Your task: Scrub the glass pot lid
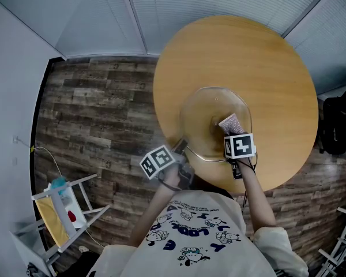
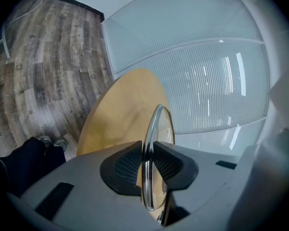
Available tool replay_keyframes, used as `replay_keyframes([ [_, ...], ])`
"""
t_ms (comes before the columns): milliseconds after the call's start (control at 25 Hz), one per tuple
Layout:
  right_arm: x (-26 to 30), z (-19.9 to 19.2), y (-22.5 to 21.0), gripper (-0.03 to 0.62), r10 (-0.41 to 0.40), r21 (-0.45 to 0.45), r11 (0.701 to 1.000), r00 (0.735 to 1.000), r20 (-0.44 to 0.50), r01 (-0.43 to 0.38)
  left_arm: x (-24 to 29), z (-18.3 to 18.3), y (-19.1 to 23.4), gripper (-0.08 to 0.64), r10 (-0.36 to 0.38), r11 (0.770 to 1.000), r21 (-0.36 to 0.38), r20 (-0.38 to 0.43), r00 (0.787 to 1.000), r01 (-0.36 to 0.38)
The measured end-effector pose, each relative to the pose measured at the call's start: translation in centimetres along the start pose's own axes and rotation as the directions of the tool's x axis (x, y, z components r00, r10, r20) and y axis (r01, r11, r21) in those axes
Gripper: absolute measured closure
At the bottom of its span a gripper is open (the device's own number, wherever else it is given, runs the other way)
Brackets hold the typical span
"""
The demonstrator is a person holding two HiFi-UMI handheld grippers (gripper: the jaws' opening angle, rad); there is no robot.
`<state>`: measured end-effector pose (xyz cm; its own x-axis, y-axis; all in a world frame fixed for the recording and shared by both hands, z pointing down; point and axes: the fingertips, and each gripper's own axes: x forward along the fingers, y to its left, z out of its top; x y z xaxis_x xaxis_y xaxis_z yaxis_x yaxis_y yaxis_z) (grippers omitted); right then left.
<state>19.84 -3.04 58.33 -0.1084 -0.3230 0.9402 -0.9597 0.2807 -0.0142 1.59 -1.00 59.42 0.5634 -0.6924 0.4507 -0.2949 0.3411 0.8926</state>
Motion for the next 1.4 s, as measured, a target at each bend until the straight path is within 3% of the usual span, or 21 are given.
replay_keyframes([
  [1400,-0.7,-1.9,3.2,0.517,0.096,0.013,0.995,0.994,-0.045,-0.096,0.0,0.1,0.1,0.488,0.005,1.0,-0.009,0.007,1.0,-0.005],
])
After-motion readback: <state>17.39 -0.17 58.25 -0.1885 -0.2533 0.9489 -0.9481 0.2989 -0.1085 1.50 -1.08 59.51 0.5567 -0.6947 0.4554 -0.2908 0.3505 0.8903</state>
